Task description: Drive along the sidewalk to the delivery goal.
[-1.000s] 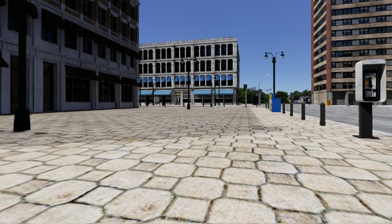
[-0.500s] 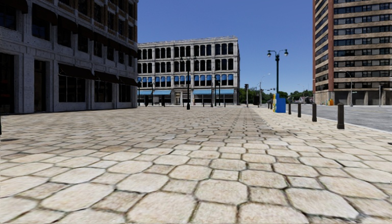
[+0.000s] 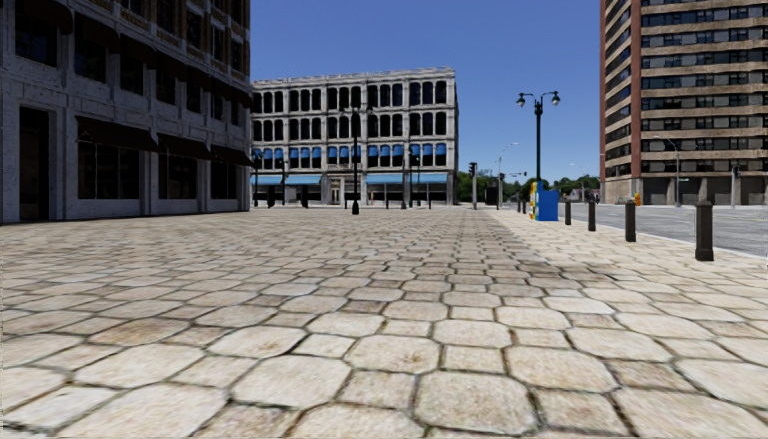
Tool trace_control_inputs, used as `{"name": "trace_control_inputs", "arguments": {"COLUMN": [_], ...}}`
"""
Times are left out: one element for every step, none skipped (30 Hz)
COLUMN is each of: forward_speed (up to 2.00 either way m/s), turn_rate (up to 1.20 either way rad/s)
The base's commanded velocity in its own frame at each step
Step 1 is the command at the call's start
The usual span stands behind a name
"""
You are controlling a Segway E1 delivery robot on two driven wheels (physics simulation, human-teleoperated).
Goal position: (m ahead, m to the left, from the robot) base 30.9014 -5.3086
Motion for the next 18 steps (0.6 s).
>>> {"name": "trace_control_inputs", "arguments": {"forward_speed": [2.00, 2.00, 2.00, 2.00, 2.00, 2.00, 2.00, 2.00, 2.00, 2.00, 2.00, 2.00, 2.00, 2.00, 2.00, 2.00, 2.00, 2.00], "turn_rate": [-0.39, -0.39, -0.39, -0.39, -0.39, -0.39, -0.39, -0.39, -0.39, -0.39, -0.39, -0.39, 0.00, 0.00, 0.00, 0.00, 0.00, 0.00]}}
